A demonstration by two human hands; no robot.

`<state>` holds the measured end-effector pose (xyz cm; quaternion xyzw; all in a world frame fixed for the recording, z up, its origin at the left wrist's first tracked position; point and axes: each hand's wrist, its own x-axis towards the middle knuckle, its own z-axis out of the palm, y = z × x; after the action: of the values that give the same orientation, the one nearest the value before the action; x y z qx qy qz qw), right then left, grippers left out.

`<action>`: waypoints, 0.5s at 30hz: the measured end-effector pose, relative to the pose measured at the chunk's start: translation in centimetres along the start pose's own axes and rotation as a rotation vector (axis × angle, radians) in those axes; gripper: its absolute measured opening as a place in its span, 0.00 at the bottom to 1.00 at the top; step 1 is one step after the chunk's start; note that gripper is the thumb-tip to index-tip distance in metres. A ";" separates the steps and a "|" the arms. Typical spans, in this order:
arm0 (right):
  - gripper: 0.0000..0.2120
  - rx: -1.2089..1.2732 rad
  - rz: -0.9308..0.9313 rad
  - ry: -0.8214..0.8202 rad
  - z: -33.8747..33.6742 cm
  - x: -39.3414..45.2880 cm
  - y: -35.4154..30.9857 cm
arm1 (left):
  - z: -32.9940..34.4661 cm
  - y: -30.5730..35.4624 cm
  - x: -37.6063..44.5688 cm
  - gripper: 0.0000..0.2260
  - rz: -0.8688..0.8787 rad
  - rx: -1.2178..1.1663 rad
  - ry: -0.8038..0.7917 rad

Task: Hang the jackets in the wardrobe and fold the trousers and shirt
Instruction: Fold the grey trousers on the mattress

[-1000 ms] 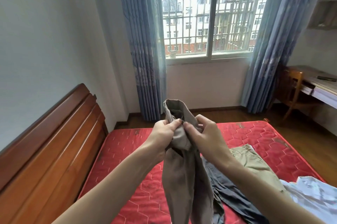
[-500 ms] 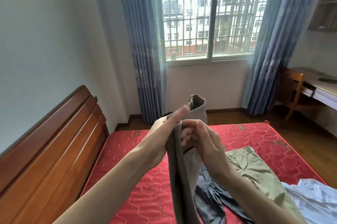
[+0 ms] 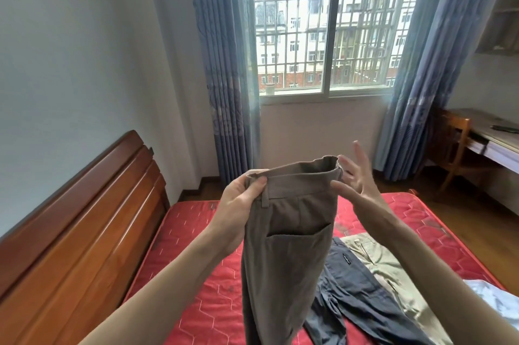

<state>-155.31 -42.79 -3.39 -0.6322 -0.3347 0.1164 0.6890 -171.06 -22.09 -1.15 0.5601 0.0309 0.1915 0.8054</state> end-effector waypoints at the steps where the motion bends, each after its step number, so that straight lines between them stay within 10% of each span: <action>1: 0.45 0.082 0.097 -0.136 -0.5 0.4 0.1 | -0.1 0.2 0.5 0.11 -0.001 -0.021 0.007; 5: 0.25 -0.034 0.111 -0.233 0.8 1.6 0.8 | -0.6 1.4 2.5 0.11 0.026 0.111 0.050; 11: 0.15 0.001 -0.049 0.046 2.4 2.8 0.1 | -2.8 1.8 2.8 0.17 0.205 0.819 -0.067; 15: 0.13 -0.111 -0.003 -0.072 2.2 3.3 -1.4 | -4.4 4.1 4.7 0.10 0.226 1.000 -0.186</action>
<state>-154.59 -39.39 -1.06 -0.6644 -0.3662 0.1193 0.6405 -169.03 -15.38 1.73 0.8908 -0.0137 0.1884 0.4133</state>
